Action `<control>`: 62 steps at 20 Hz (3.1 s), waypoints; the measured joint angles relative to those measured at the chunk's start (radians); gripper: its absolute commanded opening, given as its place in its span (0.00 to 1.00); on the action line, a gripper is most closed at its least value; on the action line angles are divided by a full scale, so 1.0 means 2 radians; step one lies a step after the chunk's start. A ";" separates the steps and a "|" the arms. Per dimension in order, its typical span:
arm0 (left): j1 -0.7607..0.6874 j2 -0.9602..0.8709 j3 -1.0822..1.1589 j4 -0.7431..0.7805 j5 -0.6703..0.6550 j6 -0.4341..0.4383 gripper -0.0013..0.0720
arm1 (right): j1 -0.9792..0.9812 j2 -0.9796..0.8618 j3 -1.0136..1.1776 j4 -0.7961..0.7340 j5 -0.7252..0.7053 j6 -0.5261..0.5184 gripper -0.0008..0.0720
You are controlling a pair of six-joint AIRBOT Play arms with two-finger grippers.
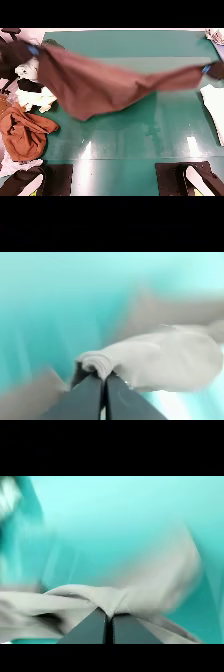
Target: Fold the shirts.
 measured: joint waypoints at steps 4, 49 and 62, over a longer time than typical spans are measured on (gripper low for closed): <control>0.012 0.007 0.134 0.035 0.034 -0.032 0.05 | -0.001 -0.031 0.212 0.019 0.007 0.025 0.03; 0.017 -0.096 0.015 -0.004 0.014 -0.004 0.05 | 0.102 -0.115 0.306 -0.265 0.081 0.262 0.03; 0.001 -0.318 -0.103 -0.016 0.287 0.072 0.05 | 0.134 -0.422 0.162 -0.265 -0.060 0.238 0.03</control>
